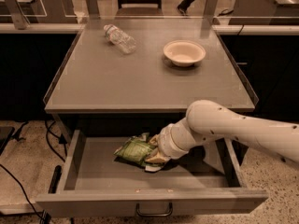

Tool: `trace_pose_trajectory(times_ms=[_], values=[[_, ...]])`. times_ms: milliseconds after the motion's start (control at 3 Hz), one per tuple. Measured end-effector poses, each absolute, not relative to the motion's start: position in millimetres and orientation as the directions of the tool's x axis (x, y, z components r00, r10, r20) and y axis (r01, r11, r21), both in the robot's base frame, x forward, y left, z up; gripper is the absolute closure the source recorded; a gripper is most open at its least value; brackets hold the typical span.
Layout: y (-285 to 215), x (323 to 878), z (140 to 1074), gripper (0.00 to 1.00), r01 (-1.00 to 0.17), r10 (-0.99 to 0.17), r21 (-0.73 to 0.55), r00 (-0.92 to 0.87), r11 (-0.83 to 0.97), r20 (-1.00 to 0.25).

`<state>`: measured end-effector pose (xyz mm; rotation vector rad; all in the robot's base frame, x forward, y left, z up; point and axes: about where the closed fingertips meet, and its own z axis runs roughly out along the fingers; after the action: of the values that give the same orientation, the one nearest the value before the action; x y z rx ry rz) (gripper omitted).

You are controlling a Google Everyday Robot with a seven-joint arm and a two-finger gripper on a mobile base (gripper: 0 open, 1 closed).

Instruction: Place green jalapeno chip bag into top drawer

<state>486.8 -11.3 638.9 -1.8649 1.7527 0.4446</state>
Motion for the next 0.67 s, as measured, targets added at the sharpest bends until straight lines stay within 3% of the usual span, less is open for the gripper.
trace_pose_trajectory(times_ms=[667], values=[[-10.9,486.7,638.3,0.5,-0.988,-0.81,-0.156,0.101,-0.011,-0.578]])
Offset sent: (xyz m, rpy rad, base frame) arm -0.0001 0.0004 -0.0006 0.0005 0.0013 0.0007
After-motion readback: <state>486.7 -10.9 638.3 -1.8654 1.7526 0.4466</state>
